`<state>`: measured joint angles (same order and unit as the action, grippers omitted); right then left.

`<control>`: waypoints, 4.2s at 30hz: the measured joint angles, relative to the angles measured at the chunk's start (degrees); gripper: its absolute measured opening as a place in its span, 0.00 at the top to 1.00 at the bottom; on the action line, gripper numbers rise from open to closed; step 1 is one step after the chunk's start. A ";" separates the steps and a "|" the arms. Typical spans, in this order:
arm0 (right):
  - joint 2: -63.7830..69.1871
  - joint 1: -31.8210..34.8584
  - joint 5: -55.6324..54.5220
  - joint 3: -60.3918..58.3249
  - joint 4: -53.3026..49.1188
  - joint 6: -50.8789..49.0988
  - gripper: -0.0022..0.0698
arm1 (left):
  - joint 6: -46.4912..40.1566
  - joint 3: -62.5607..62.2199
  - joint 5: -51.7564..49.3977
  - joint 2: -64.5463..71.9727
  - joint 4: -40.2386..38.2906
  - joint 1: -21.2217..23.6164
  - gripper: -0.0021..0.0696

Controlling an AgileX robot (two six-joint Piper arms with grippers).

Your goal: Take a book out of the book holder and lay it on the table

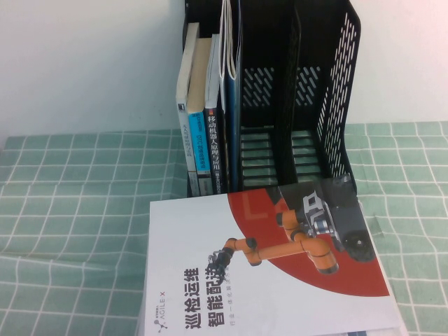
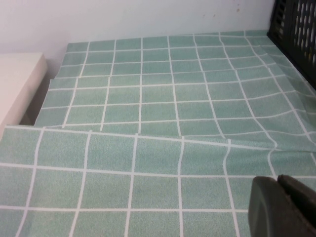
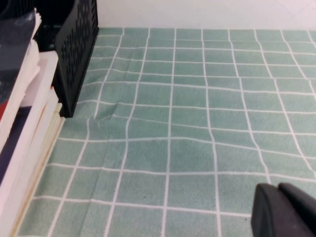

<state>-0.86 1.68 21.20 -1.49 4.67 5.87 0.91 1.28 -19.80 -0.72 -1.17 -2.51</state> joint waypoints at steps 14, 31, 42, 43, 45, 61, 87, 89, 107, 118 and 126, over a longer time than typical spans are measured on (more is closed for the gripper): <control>0.00 0.00 -0.11 0.00 -0.72 6.11 0.97 | 0.00 0.00 0.00 0.00 0.00 0.00 0.97; 0.00 0.00 -0.11 0.00 -0.83 6.26 0.97 | 0.00 0.00 0.00 0.00 0.00 0.00 0.97; 0.00 0.00 -0.11 0.00 -0.91 6.36 0.97 | 0.00 0.00 0.00 0.00 0.00 0.00 0.97; 0.00 0.00 -0.11 0.00 -0.91 6.36 0.97 | 0.00 0.00 0.00 0.00 0.00 0.00 0.97; 0.00 0.00 -0.11 0.00 -0.95 6.36 0.97 | 0.00 0.00 0.00 0.00 0.00 0.00 0.97; 0.00 0.00 -4.59 -0.18 -1.04 6.36 0.97 | -0.35 0.43 27.86 0.00 0.12 0.00 0.97; 0.00 0.00 -34.05 -0.27 -3.34 14.96 0.97 | 12.96 -5.84 28.53 0.00 -4.65 0.00 0.97; 0.00 0.00 -35.71 -0.27 -3.34 14.96 0.97 | 13.15 -10.08 22.51 0.00 -4.89 0.00 0.97; 2.84 0.00 -18.20 6.60 -2.78 0.24 0.97 | 14.33 -26.92 -5.79 12.78 -9.93 0.00 0.97; 23.79 -1.80 -5.50 23.68 1.93 7.63 0.97 | -20.75 -42.97 -11.70 42.24 -42.76 0.00 0.97; 39.89 -6.55 -9.18 25.30 21.82 32.70 0.97 | -43.36 -52.48 -14.31 65.04 -68.55 -0.52 0.97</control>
<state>39.04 -4.87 12.02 23.81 26.48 38.57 -42.45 -51.20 -34.11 64.31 -69.72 -3.03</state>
